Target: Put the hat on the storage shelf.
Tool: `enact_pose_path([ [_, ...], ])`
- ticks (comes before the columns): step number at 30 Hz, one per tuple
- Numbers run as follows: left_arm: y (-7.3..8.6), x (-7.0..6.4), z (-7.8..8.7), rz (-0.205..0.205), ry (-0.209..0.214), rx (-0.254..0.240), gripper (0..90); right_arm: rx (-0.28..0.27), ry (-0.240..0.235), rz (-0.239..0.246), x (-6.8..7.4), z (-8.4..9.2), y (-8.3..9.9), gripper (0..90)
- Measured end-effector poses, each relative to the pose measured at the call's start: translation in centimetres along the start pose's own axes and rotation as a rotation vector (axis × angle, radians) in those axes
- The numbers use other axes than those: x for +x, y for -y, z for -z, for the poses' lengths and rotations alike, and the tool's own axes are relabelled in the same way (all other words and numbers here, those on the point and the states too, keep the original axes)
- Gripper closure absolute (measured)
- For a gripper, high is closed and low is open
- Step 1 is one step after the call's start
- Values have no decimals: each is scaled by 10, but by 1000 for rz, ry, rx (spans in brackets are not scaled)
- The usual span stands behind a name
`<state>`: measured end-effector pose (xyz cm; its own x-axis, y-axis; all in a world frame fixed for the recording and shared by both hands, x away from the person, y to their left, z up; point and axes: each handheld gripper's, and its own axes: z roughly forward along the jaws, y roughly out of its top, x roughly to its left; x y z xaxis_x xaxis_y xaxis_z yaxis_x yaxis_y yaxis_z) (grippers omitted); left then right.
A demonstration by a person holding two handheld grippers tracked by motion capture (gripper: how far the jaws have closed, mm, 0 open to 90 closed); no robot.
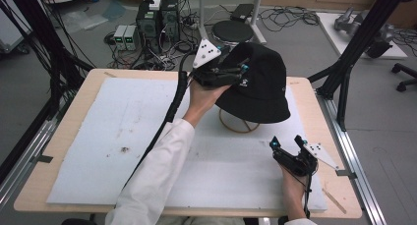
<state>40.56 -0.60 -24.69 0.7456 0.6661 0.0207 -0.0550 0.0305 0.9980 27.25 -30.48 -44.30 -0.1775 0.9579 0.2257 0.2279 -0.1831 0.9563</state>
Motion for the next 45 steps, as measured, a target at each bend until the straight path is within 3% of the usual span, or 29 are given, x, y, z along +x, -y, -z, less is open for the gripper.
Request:
enact_pose_path([
  [6, -6, 4, 26, -12, -27, -35, 256, 4, 0, 0, 0, -1, 0, 85],
  [22, -2, 25, 86, -44, -135, -46, 255, 3, 4, 11, 1, 0, 1, 85],
  [31, 7, 48, 127, -23, -222, -67, 252, 2, 2, 13, 2, -1, 1, 84],
  [41, 19, 64, 174, -12, -320, -99, 251, 6, 2, 11, 3, -1, 1, 84],
  [45, 22, 69, 187, -8, -338, -101, 250, 5, 3, 15, 2, -1, 1, 84],
])
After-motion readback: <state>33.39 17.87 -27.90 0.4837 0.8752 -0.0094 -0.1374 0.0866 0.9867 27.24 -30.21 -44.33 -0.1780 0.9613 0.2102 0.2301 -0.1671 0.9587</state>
